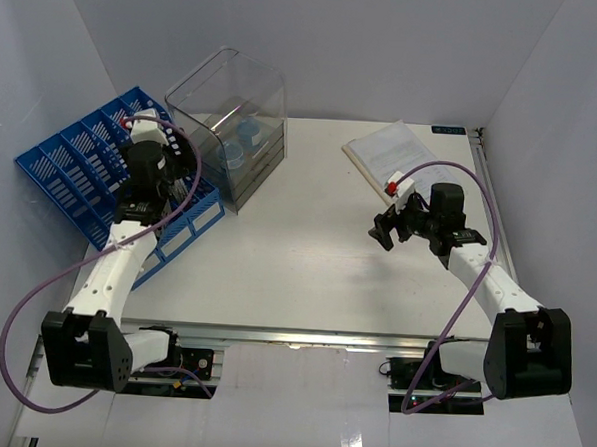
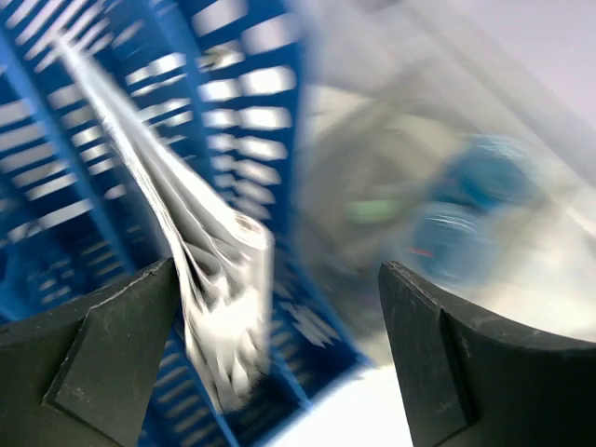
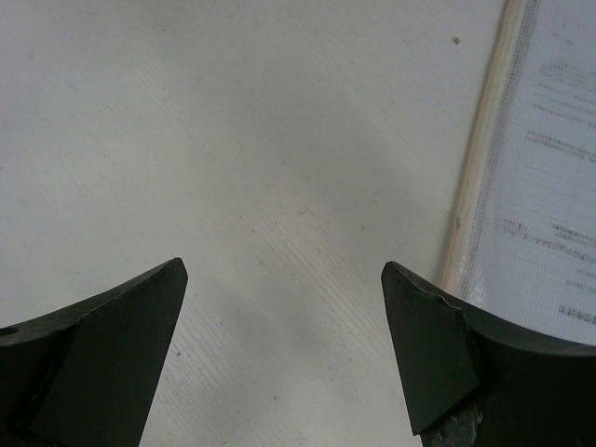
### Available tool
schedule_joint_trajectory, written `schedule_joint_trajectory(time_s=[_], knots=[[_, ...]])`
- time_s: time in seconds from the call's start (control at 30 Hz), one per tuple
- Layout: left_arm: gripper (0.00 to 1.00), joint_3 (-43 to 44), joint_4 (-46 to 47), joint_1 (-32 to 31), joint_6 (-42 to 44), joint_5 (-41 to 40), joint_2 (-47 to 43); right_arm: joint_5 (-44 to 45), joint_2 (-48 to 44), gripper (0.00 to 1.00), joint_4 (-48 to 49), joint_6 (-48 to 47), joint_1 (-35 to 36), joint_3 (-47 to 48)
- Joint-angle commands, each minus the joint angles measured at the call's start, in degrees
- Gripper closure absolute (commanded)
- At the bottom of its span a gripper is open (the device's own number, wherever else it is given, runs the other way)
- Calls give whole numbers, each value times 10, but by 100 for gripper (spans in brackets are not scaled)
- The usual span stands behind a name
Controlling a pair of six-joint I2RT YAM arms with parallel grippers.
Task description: Organize the desk
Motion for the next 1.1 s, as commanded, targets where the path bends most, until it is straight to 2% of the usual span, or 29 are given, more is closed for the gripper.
schedule_joint_trajectory(time_s=[0.0,0.07,0.2,0.4,0.43,0.53,0.77,0.93,1.07], knots=[[2,49,-98,-2,-34,245,-111,117,86,9,-11,-63,-3,71],[2,44,-118,-2,-70,306,-154,180,165,10,-37,-66,-3,136],[2,8,-164,-2,-127,381,-228,246,280,10,-85,-86,-3,243],[2,-127,-198,-2,-235,431,-348,301,368,2,-105,-144,-2,313],[2,-142,-202,-2,-254,434,-361,301,381,4,-110,-149,-2,323],[2,-187,-214,-2,-285,436,-396,301,404,15,-134,-153,-2,338],[2,-242,-218,-2,-355,424,-424,318,432,61,-146,-147,-2,334],[2,-284,-157,-3,-439,457,-407,309,422,91,-148,-138,-3,307],[2,-286,-102,-5,-473,465,-370,234,376,92,-147,-125,-7,270]])
